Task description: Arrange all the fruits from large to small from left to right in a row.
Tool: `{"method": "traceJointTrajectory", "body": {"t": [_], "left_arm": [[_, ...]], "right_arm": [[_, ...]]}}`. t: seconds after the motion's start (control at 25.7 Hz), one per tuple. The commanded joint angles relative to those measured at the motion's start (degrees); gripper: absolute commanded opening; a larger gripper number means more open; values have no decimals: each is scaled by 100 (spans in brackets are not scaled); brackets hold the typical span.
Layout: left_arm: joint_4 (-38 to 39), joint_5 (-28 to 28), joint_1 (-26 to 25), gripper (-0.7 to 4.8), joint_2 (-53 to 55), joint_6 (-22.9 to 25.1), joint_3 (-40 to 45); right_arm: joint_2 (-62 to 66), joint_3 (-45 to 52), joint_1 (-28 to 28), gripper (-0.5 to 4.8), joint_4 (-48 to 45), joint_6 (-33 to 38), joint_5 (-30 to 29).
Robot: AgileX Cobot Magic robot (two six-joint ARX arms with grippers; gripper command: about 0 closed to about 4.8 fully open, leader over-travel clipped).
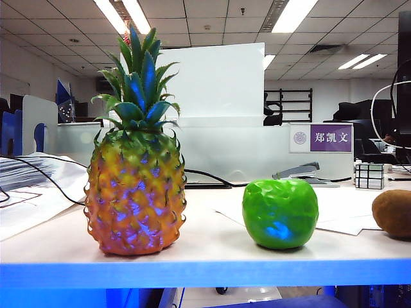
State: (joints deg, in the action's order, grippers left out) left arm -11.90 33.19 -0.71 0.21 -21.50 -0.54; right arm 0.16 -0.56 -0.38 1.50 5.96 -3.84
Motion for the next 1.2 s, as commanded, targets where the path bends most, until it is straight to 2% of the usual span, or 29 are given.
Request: {"method": "traceJointTrajectory", "body": {"t": [0.04,1.2], "left_arm": [[-55,4,-7,26,-9,7,-9],[-55,4,-7,26,-9,7,-9]], "right_arm": [[-11,24,7,-1,-323,-20,28],[-11,22,4,-1,-321,-17,133]]}}
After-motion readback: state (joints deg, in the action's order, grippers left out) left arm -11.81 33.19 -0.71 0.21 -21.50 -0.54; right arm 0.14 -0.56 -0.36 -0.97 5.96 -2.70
